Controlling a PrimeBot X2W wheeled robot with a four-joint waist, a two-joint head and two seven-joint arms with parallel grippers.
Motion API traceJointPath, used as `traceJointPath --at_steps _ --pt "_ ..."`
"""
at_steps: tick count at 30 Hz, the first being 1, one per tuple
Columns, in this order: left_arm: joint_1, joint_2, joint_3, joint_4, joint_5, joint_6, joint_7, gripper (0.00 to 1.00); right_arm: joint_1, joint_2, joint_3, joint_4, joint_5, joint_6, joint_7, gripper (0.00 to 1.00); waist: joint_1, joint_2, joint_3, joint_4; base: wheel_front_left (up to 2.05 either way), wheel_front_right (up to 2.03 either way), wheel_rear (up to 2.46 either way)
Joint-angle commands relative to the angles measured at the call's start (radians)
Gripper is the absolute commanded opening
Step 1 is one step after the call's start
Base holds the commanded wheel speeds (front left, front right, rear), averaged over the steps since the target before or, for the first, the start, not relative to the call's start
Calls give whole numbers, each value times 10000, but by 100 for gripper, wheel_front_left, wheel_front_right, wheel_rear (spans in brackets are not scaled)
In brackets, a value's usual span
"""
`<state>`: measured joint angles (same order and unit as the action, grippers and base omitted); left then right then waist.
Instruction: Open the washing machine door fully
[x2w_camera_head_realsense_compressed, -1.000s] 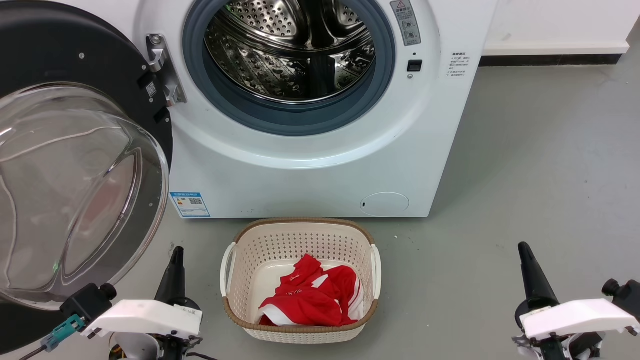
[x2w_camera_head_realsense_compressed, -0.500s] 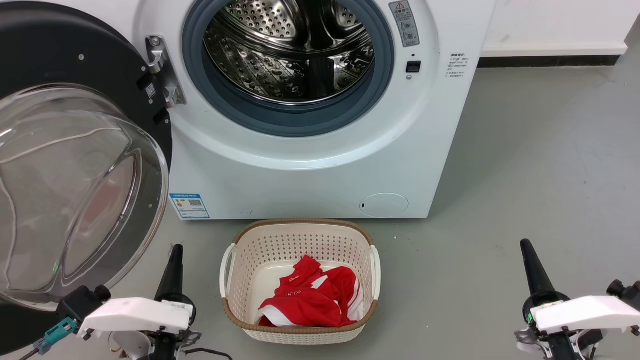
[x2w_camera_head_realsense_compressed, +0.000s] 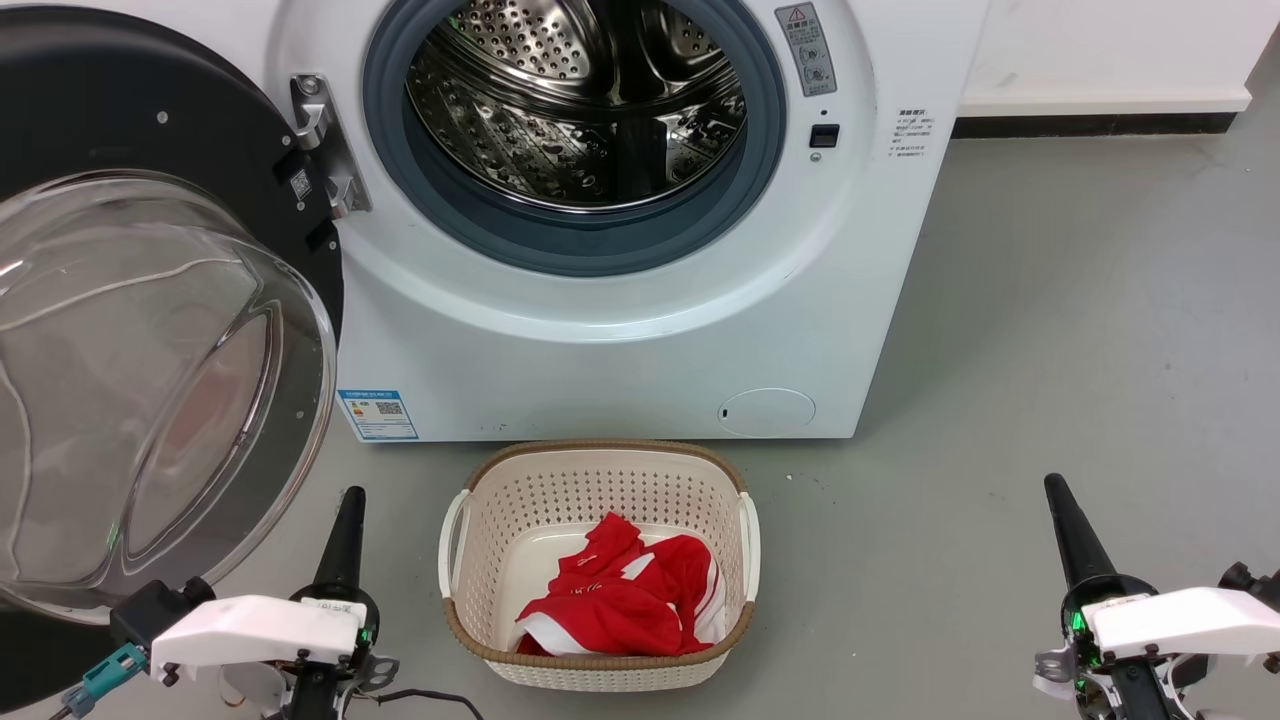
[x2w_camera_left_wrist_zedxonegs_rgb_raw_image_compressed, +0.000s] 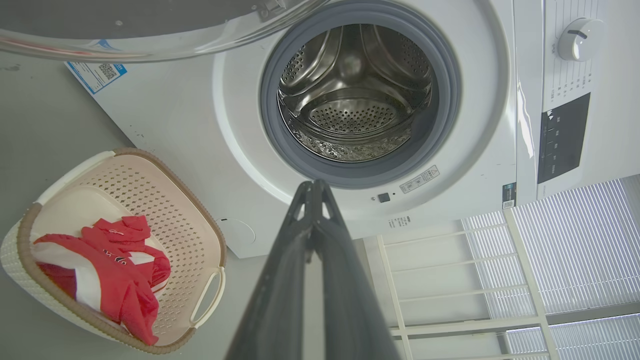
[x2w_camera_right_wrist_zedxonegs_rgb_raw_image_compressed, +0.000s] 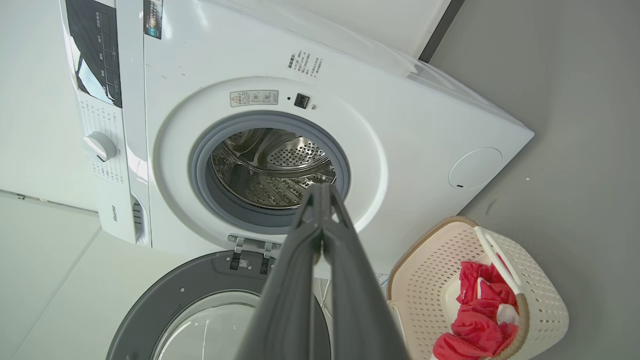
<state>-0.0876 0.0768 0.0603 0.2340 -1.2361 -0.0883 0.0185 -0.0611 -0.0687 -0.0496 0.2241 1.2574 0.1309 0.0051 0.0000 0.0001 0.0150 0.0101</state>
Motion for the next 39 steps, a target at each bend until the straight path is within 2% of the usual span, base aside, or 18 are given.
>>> traceJointPath --at_steps 1,39 --pt "-186 -32 41 -32 -168 -63 45 0 -233 -66 -22 -47 183 0 46 0 0 -1 -2 -1 0 0 0" --pt "-238 -241 502 101 -3290 -402 863 0 -447 -2 -363 176 3293 -1 808 0 0 -1 -99 -84 0 0 0"
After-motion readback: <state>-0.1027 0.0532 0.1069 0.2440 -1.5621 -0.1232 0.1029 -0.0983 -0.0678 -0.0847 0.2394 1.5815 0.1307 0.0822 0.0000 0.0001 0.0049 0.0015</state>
